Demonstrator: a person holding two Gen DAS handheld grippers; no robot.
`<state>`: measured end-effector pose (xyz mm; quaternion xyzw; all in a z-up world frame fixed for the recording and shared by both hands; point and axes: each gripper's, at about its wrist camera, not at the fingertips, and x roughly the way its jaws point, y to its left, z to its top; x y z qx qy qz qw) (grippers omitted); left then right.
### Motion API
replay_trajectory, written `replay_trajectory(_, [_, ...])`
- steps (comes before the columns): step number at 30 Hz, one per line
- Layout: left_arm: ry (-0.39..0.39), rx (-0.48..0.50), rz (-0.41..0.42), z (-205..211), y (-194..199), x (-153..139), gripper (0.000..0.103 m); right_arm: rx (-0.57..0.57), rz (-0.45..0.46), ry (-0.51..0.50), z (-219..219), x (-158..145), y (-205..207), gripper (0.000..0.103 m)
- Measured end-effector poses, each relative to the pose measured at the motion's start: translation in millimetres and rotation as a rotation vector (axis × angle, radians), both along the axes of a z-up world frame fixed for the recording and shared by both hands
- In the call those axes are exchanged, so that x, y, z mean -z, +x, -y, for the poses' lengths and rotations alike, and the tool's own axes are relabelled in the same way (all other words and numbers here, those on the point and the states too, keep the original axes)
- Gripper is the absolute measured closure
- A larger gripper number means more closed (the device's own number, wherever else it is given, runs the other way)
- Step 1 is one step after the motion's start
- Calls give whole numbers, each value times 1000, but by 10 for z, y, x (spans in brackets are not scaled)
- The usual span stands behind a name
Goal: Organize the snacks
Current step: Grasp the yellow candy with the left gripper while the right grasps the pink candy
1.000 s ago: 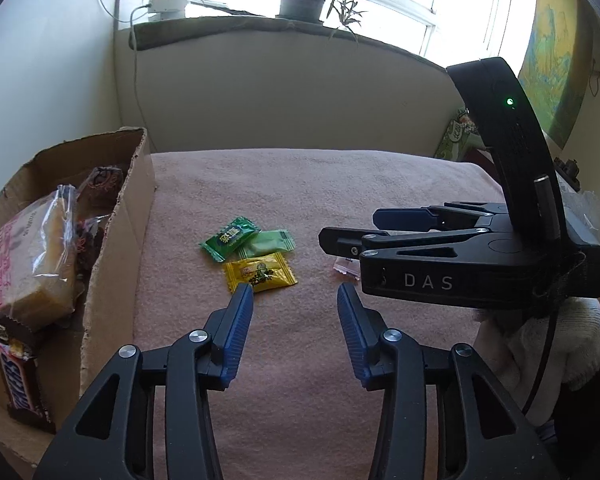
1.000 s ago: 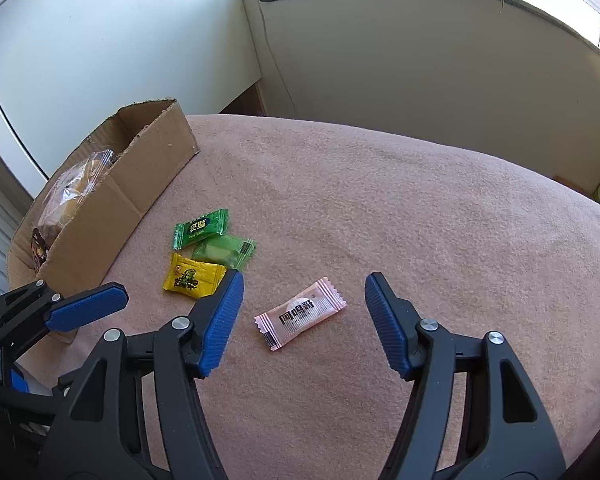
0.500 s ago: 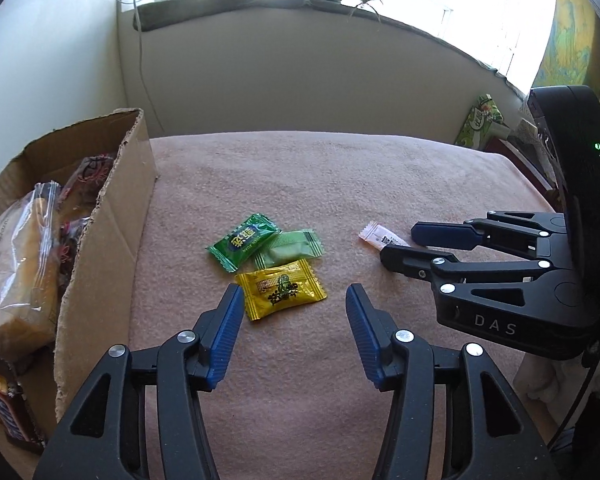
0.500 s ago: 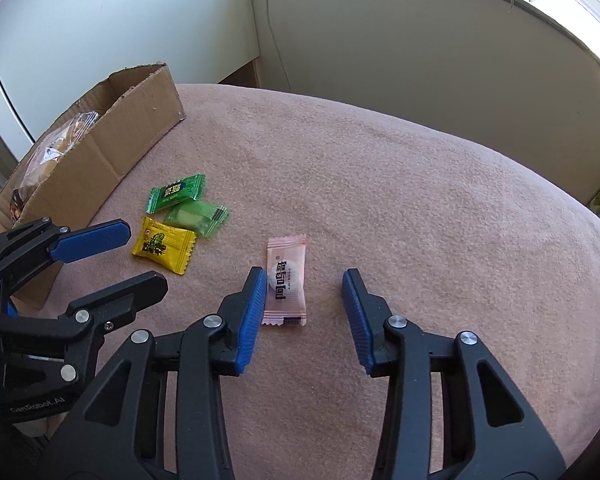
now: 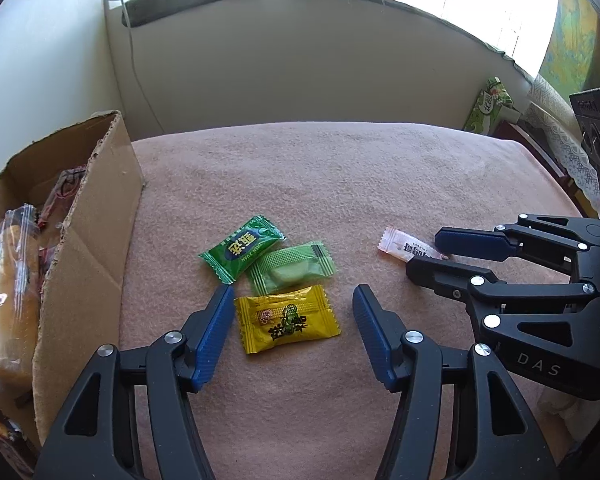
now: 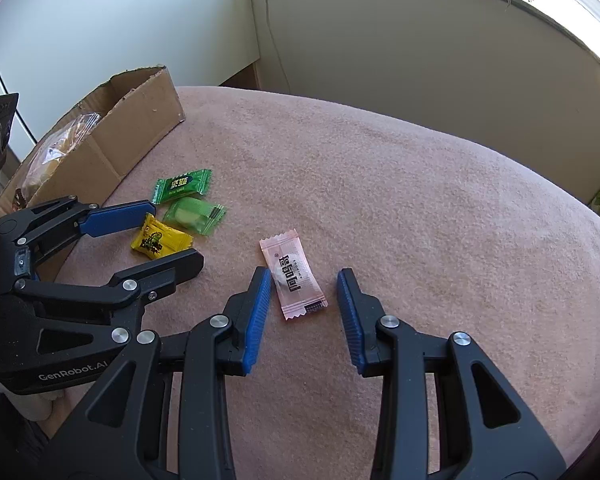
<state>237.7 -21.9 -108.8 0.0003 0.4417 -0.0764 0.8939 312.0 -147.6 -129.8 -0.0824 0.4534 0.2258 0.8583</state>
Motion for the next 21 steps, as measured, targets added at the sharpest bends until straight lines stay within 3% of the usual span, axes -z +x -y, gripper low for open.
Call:
replay_trajectory(2, [13, 17, 6, 28, -22, 0, 45, -1, 2, -4, -14, 1, -3, 67])
replay_trajectory(8, [27, 45, 16, 68, -49, -10, 64, -4, 18, -33, -89, 13, -29, 68])
replay_trajectory(12, [52, 69, 30, 141, -104, -18, 77, 7, 30, -43, -103, 15, -41, 80])
replay_trajectory(21, [24, 67, 81, 95, -227, -128, 78, 26, 50, -9, -23, -81, -79, 81])
